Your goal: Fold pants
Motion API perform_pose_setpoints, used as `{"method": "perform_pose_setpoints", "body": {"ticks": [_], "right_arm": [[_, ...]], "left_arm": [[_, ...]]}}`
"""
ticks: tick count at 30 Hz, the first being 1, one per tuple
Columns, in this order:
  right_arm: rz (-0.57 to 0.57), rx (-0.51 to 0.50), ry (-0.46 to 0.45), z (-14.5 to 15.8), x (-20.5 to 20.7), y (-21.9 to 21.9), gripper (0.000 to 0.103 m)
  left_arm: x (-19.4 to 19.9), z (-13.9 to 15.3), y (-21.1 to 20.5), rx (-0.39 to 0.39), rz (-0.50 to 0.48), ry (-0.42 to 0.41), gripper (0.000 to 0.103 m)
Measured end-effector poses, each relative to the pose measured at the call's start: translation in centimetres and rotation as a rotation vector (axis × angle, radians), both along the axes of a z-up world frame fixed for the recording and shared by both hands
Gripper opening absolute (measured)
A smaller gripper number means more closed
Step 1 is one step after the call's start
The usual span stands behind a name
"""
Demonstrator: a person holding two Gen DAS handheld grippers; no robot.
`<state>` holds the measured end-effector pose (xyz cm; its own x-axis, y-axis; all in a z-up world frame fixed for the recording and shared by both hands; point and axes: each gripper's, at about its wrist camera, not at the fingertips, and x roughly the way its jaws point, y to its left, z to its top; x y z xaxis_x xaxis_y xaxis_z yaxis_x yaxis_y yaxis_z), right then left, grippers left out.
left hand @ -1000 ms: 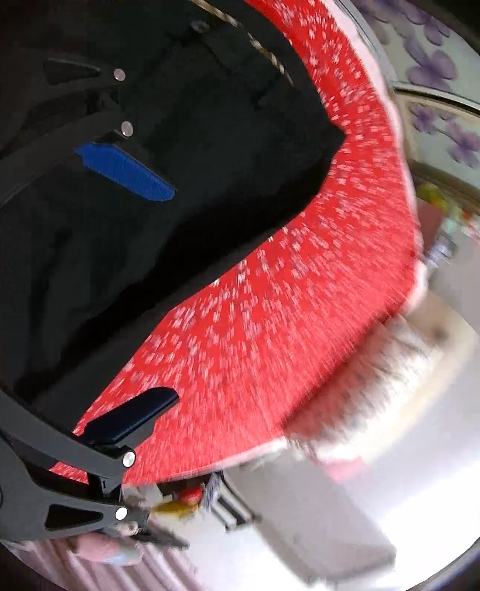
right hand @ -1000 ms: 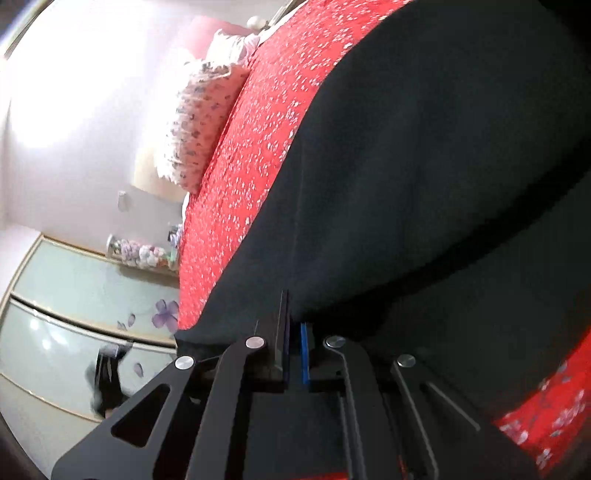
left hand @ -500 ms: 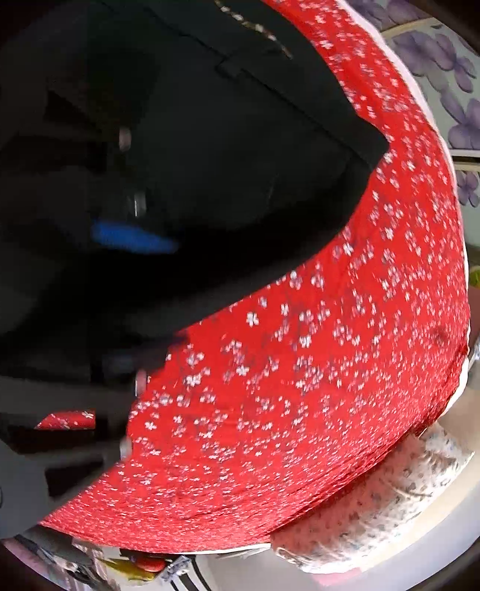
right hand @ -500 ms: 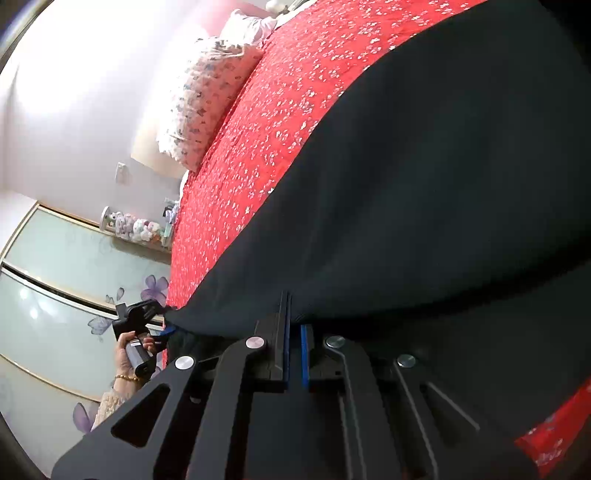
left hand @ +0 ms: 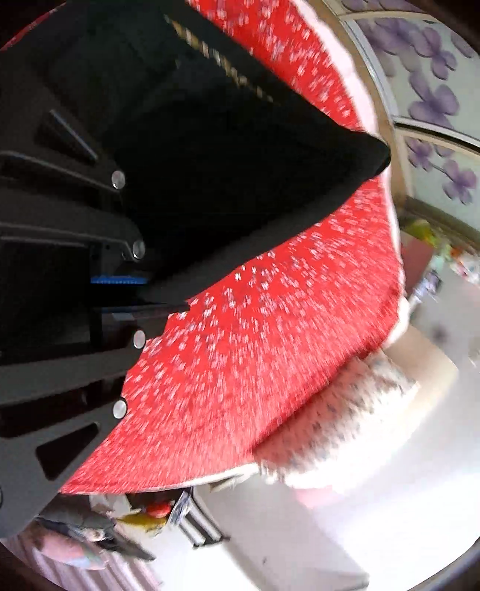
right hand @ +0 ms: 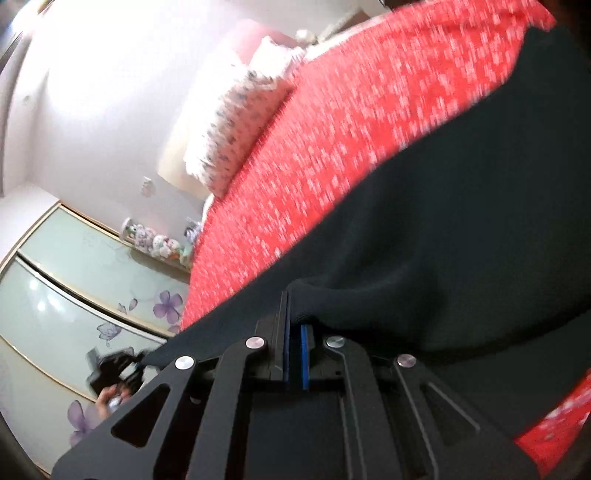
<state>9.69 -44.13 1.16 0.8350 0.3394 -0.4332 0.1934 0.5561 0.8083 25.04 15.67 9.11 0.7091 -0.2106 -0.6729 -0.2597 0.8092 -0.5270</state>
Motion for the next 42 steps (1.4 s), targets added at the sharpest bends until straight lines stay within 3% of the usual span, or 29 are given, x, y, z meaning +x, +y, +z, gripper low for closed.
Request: {"method": "perform_pose_setpoints", "body": {"ticks": [3,6,10,12,14,17,19,21,23,28,29,30,31,33,35,38,42], "right_arm": [[-0.009,-0.016,-0.036,0.9,-0.7,-0.6,0.004],[-0.007,-0.010,-0.022,0.8,-1.3,-1.0,0.004],[-0.003,0.004,0.037,-0.1,-1.7,-1.2,0.004],[-0.001,0.007,0.066,-0.6,-1.9,-1.1,0.004],[0.002,0.001,0.086,-0.9,-2.1,-1.0,0.004],[-0.003,-0.002,0.107,-1.4,-2.3,-1.0,0.004],[-0.004,0.003,0.113,-1.5,-2.6,-1.1,0.004],[-0.004,0.009,0.117,-1.7,-2.9,-1.2,0.004],[-0.005,0.018,0.119,-1.9,-3.0,-1.3,0.004],[-0.005,0.016,0.121,-1.8,-2.9,-1.2,0.004],[-0.005,0.016,0.122,-1.8,-2.9,-1.2,0.004],[-0.005,0.017,0.122,-1.8,-2.9,-1.2,0.004],[-0.005,0.018,0.123,-1.8,-2.9,-1.2,0.004],[-0.005,0.017,0.124,-1.8,-2.8,-1.2,0.004],[-0.005,0.017,0.125,-1.8,-2.9,-1.2,0.004],[-0.005,0.016,0.130,-1.9,-3.0,-1.3,0.004],[0.002,0.000,0.174,-2.4,-2.8,-1.1,0.005]], "left_arm": [[-5.6,1.7,0.3,-0.011,-0.015,-0.067,0.007],[-11.6,1.3,0.6,-0.008,-0.016,-0.112,0.008],[-18.7,-2.8,1.0,-0.024,0.026,-0.094,0.008],[-20.4,-5.2,1.1,-0.047,0.054,-0.065,0.008],[-21.5,-7.9,1.1,-0.052,0.074,-0.032,0.008],[-21.6,-9.6,1.4,-0.086,0.099,-0.023,0.011],[-21.7,-9.3,2.1,-0.113,0.106,-0.027,0.017],[-21.5,-8.8,3.3,-0.156,0.137,-0.030,0.037],[-21.3,-8.7,5.6,-0.222,0.200,-0.037,0.044],[-20.6,-9.7,9.0,-0.324,0.285,0.000,0.043],[-20.6,-10.0,9.7,-0.350,0.308,0.000,0.039],[-20.7,-10.2,10.0,-0.357,0.317,0.001,0.027],[-20.7,-10.2,10.4,-0.346,0.330,0.007,0.018],[-21.2,-10.0,10.6,-0.303,0.318,-0.002,0.009],[-21.9,-9.6,10.4,-0.254,0.317,-0.023,0.008],[-23.4,-9.9,10.6,-0.245,0.335,-0.045,0.007],[-23.2,-11.7,10.5,-0.201,0.308,-0.058,0.013]]}}
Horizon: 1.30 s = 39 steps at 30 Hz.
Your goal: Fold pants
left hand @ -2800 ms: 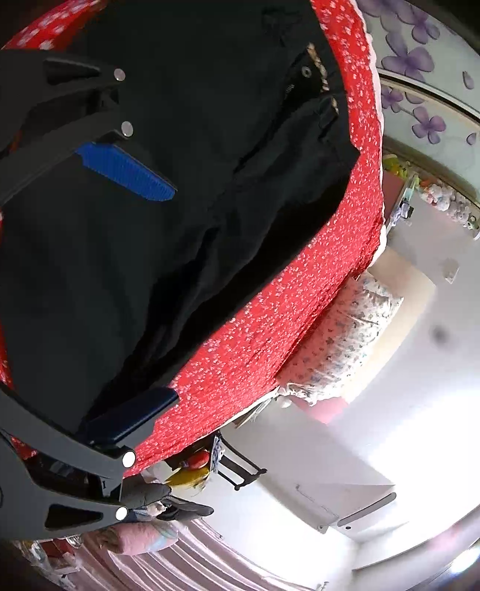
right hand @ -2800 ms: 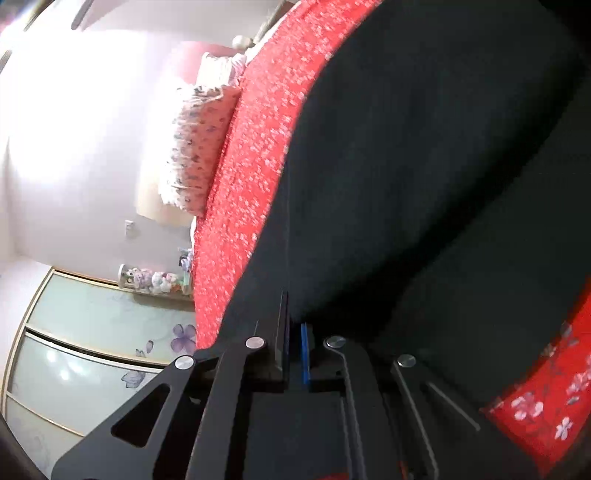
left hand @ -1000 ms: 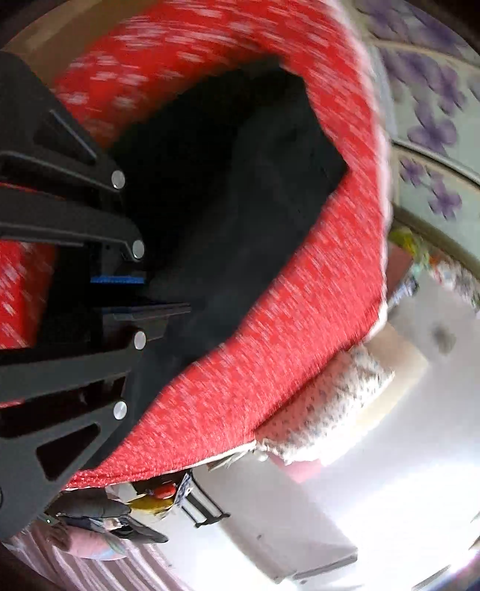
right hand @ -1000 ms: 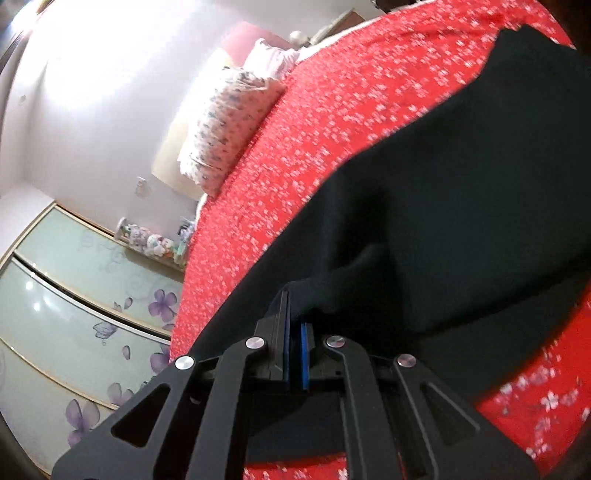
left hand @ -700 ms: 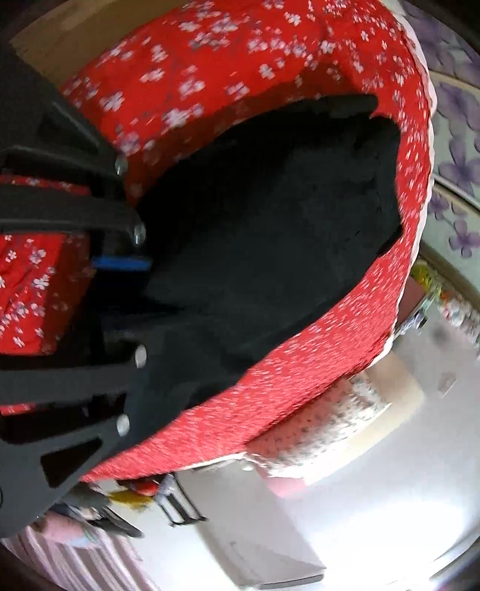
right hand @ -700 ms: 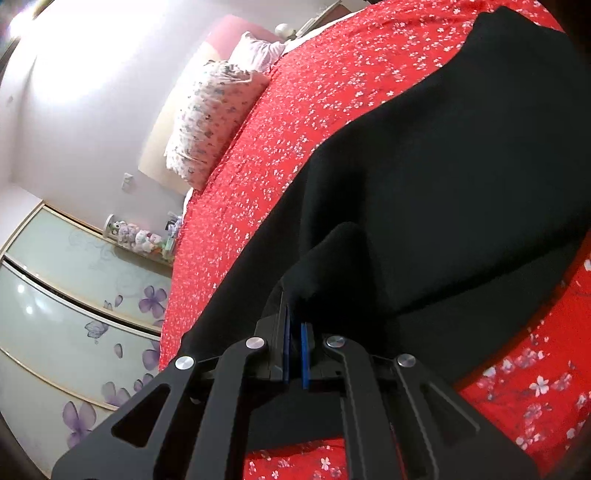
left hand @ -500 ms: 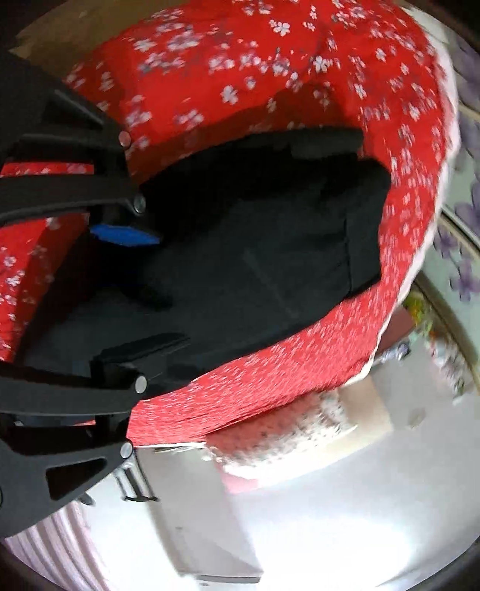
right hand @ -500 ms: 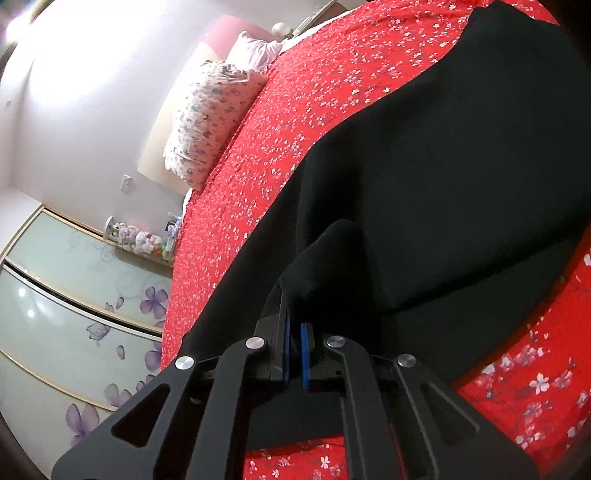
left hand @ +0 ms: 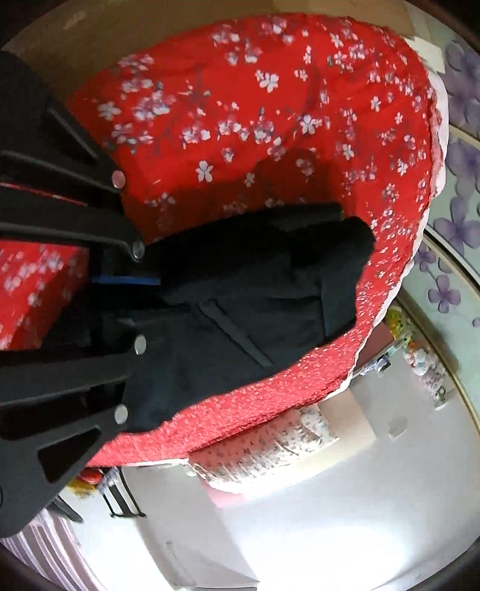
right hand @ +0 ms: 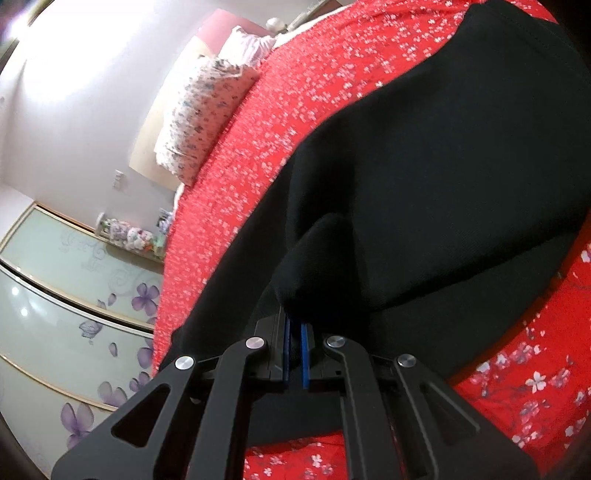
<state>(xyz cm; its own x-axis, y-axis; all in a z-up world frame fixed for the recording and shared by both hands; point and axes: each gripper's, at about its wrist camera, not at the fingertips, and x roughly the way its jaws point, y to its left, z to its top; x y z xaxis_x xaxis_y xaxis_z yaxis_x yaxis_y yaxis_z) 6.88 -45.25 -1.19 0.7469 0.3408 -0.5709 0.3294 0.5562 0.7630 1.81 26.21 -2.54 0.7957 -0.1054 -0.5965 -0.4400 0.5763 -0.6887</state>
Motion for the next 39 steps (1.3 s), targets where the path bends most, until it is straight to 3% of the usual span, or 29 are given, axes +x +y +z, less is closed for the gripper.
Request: {"method": "perform_pose_setpoints", "body": {"ticks": [2,5,7,8,9,10,12,15,20,24,32,34,35,36,39], "right_arm": [[0.013,0.010,0.028,-0.1,0.0,-0.1,0.011],[0.052,0.015,0.064,0.5,-0.6,-0.1,0.019],[0.068,0.000,0.080,1.4,-1.6,-0.4,0.026],[0.064,-0.013,0.076,2.0,-2.5,-0.8,0.036],[0.053,-0.024,0.066,2.7,-3.3,-1.4,0.048],[0.014,-0.054,0.043,3.7,-4.8,-2.7,0.054],[-0.082,-0.110,0.025,5.0,-6.9,-4.9,0.055],[-0.279,-0.199,0.004,6.6,-10.0,-10.3,0.052],[-0.292,-0.359,0.110,6.0,-8.9,-15.0,0.046],[-0.242,-0.437,0.167,5.1,-7.1,-16.1,0.045],[-0.121,-0.490,0.241,2.7,-4.3,-14.4,0.045],[-0.101,-0.521,0.236,2.9,-4.5,-13.7,0.037],[-0.075,-0.545,0.238,3.1,-4.5,-13.2,0.029],[-0.057,-0.571,0.240,3.2,-4.7,-12.8,0.015],[0.029,-0.629,0.215,4.5,-5.3,-11.5,0.008]], "left_arm": [[-0.3,1.3,-0.8,0.066,0.008,-0.004,0.018],[-1.1,3.7,-2.1,0.148,0.037,-0.051,0.046],[-2.3,6.4,-4.2,0.262,0.045,-0.122,0.055],[-2.7,7.5,-5.3,0.309,0.044,-0.152,0.066],[-3.1,8.4,-6.5,0.353,0.045,-0.183,0.077],[-3.4,9.3,-7.9,0.391,0.041,-0.218,0.081],[-3.3,10.6,-11.3,0.433,-0.022,-0.307,0.093],[-1.4,10.4,-15.1,0.406,-0.189,-0.356,0.095],[2.6,6.6,-18.6,0.324,-0.378,-0.276,0.095],[4.3,5.2,-18.6,0.357,-0.389,-0.205,0.095],[3.0,3.4,-16.7,0.341,-0.350,-0.170,0.095],[3.0,3.4,-16.5,0.343,-0.350,-0.171,0.095],[2.9,3.4,-16.5,0.347,-0.350,-0.170,0.095],[3.0,3.3,-16.6,0.353,-0.351,-0.167,0.095],[3.1,3.3,-17.0,0.368,-0.352,-0.160,0.096]]}}
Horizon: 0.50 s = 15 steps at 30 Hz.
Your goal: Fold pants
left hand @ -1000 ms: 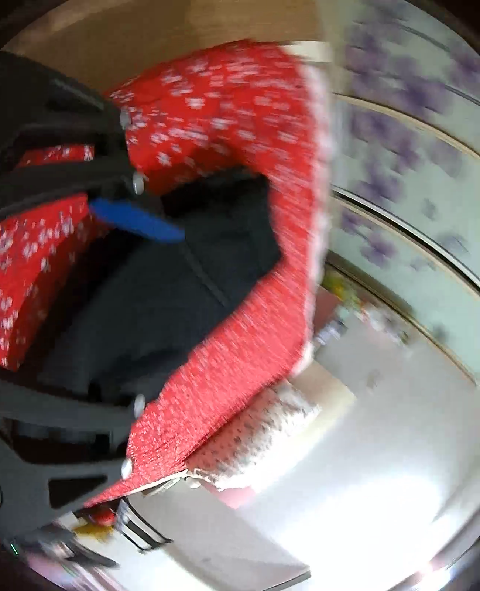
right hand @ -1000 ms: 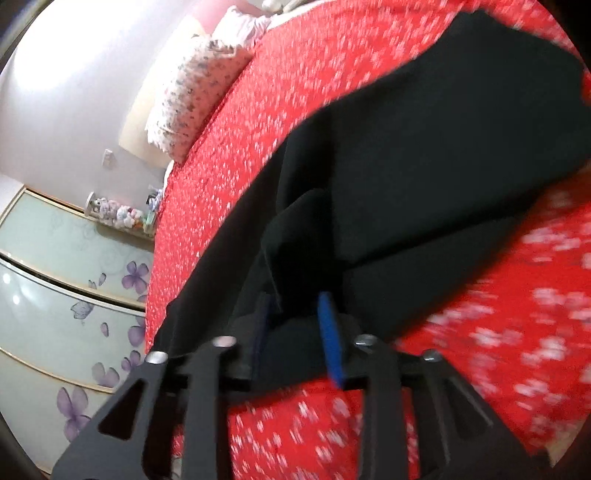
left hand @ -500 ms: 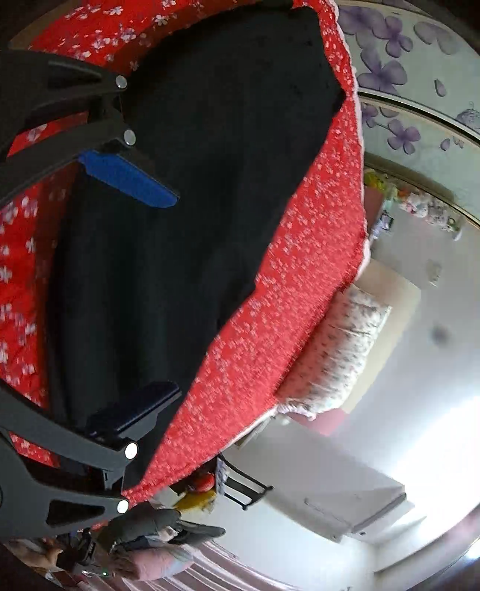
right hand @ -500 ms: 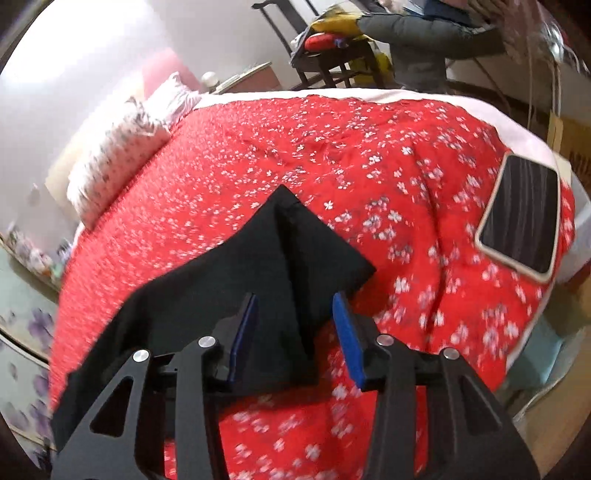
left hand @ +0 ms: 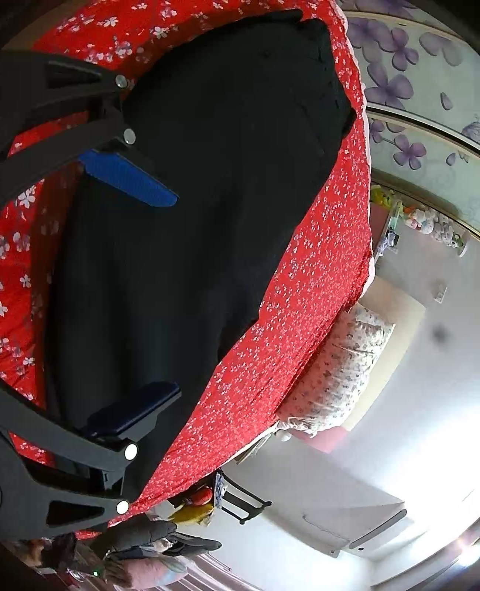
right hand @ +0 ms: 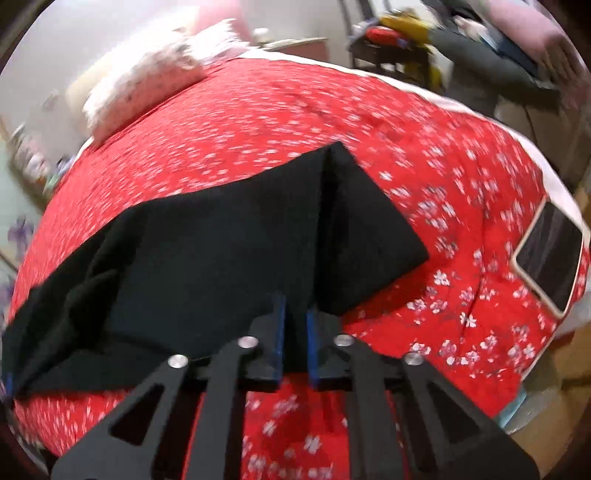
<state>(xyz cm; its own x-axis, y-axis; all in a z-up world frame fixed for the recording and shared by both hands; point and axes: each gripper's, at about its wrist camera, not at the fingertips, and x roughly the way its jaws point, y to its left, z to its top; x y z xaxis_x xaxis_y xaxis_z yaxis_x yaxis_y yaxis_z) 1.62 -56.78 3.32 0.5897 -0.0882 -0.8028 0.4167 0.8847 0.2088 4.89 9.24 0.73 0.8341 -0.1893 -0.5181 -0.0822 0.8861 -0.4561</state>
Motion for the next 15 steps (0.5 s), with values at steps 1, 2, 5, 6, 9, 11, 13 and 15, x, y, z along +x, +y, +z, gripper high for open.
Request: {"method": "perform_pose_setpoints", "body": {"ticks": [1,2,5,6,9,11,13,15], "right_arm": [[0.020,-0.013,-0.003,0.5,0.0,0.4,0.008],[0.024,-0.040,-0.006,1.1,0.2,0.5,0.007],[-0.003,-0.159,-0.046,4.4,0.7,-0.3,0.005],[-0.020,-0.211,-0.060,5.5,0.9,-0.6,0.005],[-0.042,-0.315,-0.105,8.6,1.6,-1.5,0.005],[-0.048,-0.357,-0.097,9.1,2.4,-2.0,0.004],[-0.064,-0.393,-0.041,8.1,3.1,-2.7,0.004],[-0.085,-0.382,0.021,6.2,3.5,-3.6,0.003]], "left_arm": [[0.0,0.0,-0.1,0.003,0.000,0.001,0.097],[0.1,0.0,-0.1,0.006,0.001,0.001,0.097],[0.1,0.0,-0.2,0.014,0.002,0.004,0.097],[0.2,0.0,-0.3,0.016,0.003,0.004,0.097],[0.2,0.0,-0.4,0.031,0.006,0.004,0.097],[0.3,-0.1,-0.5,0.038,0.009,0.005,0.097],[0.5,0.0,-0.5,0.043,0.015,0.007,0.097],[0.6,-0.1,-0.4,0.039,0.018,0.007,0.097]]}}
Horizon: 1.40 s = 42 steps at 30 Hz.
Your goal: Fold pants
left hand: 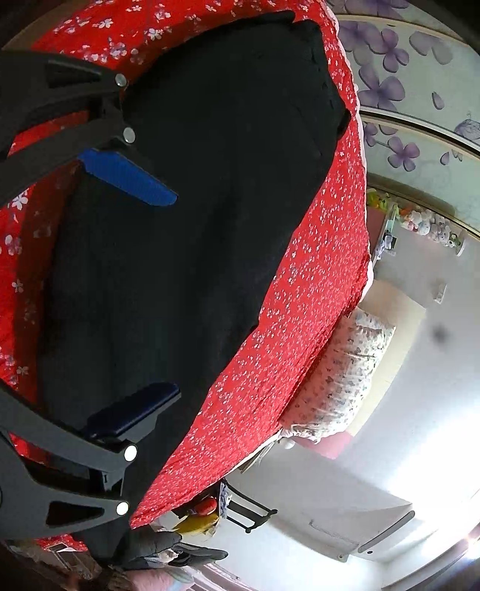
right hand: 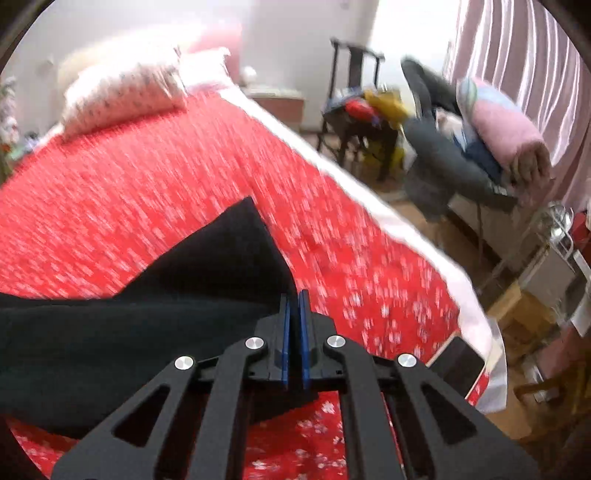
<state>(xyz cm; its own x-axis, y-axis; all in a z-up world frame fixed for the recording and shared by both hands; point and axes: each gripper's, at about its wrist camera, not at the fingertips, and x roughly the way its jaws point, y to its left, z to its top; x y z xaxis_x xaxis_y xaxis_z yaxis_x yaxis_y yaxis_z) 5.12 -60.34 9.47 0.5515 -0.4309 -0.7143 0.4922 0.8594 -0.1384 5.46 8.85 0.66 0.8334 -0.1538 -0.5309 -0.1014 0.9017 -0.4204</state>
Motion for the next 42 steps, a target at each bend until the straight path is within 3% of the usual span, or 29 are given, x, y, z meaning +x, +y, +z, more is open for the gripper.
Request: {"method": "perform_pose_setpoints", "body": {"ticks": [3,5,7,9,11,14,16,19,21,25,28,31,33,37,42], "right_arm": [[-0.064,0.076,0.107,-5.1,0.3,-1.8,0.003],[-0.070,0.076,0.099,-6.4,0.3,-1.7,0.004],[-0.066,0.047,0.094,-6.1,0.1,-1.2,0.007],[-0.083,0.067,0.098,-5.5,-0.4,-1.5,0.022],[-0.144,0.087,0.073,-4.1,-1.4,-2.1,0.028],[-0.173,0.043,-0.025,-1.1,-3.0,-0.8,0.029],[-0.054,0.042,-0.093,0.9,-2.7,2.1,0.029],[0.264,0.118,-0.136,3.0,-0.3,8.9,0.029],[0.496,0.155,-0.132,3.9,2.0,14.9,0.029],[0.843,0.221,-0.092,4.4,6.4,26.5,0.029],[0.989,0.319,-0.017,3.6,10.3,33.6,0.029],[1.046,0.449,0.059,2.2,14.7,39.8,0.029],[1.045,0.531,0.106,1.1,18.0,43.1,0.029],[1.017,0.577,0.221,-1.9,22.6,46.4,0.029],[1.016,0.559,0.308,-4.4,24.6,48.4,0.029]], "left_arm": [[0.2,0.0,0.1,0.000,0.003,0.001,0.097],[0.2,-0.1,0.1,0.000,0.001,0.003,0.097],[0.2,0.0,0.2,-0.001,-0.002,0.003,0.097],[0.2,0.0,0.4,-0.012,-0.006,0.003,0.097],[0.1,0.0,0.6,-0.027,-0.007,0.002,0.097],[-0.1,0.1,1.0,-0.040,-0.003,-0.001,0.097],[-0.2,0.1,1.1,-0.043,-0.002,0.000,0.097],[-0.3,0.3,1.1,-0.051,-0.005,-0.002,0.097],[-0.6,0.4,1.4,-0.066,-0.007,-0.011,0.097],[-1.4,0.9,2.2,-0.063,0.008,-0.047,0.098],[-1.7,1.3,2.7,-0.019,0.039,-0.074,0.098],[-1.6,1.1,3.4,-0.004,0.071,-0.067,0.098],[-0.9,0.4,4.0,-0.012,0.084,-0.017,0.098],[-0.5,-0.3,4.1,0.014,0.067,0.019,0.098],[0.0,-0.4,3.3,0.076,0.041,0.027,0.101]]}}
